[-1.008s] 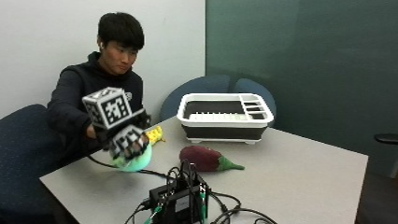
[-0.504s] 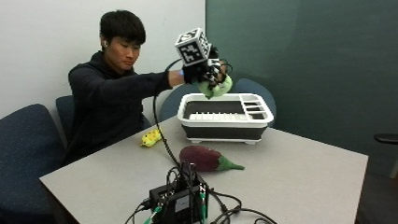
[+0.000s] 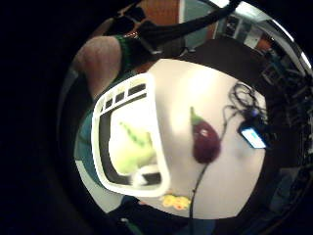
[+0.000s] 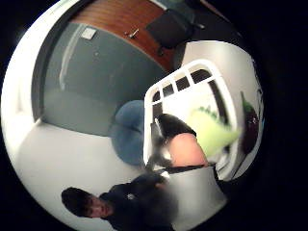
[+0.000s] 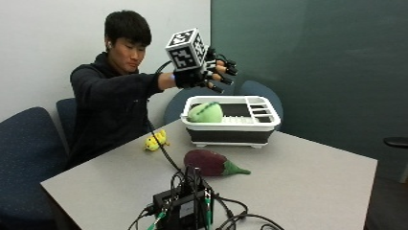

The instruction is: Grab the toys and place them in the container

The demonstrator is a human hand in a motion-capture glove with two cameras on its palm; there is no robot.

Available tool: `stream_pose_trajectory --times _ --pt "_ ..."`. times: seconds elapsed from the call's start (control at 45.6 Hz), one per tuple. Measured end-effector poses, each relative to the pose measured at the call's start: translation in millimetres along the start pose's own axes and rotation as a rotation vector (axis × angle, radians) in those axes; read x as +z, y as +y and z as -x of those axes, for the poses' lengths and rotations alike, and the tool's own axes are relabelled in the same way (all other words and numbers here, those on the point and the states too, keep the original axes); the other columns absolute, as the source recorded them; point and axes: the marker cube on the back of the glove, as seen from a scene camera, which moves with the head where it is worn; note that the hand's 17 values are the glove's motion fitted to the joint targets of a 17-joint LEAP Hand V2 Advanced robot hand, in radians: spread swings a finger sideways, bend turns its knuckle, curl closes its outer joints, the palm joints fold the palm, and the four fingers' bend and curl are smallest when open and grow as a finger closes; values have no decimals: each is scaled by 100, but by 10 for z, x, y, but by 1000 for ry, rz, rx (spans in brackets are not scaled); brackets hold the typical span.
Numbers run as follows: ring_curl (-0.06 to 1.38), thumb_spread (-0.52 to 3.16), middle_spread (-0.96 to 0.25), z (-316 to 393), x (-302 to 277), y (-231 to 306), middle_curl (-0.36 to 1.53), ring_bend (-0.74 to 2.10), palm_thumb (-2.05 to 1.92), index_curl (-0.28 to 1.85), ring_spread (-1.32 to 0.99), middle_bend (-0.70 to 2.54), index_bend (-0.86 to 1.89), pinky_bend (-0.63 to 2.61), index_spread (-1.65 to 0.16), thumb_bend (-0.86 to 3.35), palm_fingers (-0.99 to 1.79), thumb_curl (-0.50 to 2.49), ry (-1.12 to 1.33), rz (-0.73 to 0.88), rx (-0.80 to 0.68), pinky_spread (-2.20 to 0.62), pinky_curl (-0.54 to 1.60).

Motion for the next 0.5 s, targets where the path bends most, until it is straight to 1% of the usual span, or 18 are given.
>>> stream_pose_trajectory --times 0.11,0.219,0.329,0.438,0.504 --pt "33 113 1 -427 -226 181 34 53 21 43 -4 25 14 108 -30 -2 -12 52 52 -20 72 0 39" --pt "32 120 1 -942 -241 326 35 51 17 40 -2 23 12 104 -28 -2 -11 48 107 25 159 1 37" --pt "31 125 2 -1331 -47 422 35 48 15 36 -1 23 8 100 -26 -2 -15 45 191 121 243 2 36" --pt "30 128 3 -1629 288 501 36 41 12 32 0 22 6 97 -23 -2 -22 43 337 252 296 3 35" --pt "29 128 3 -1734 518 528 36 37 9 29 0 21 5 96 -22 -3 -25 41 373 301 318 3 34"
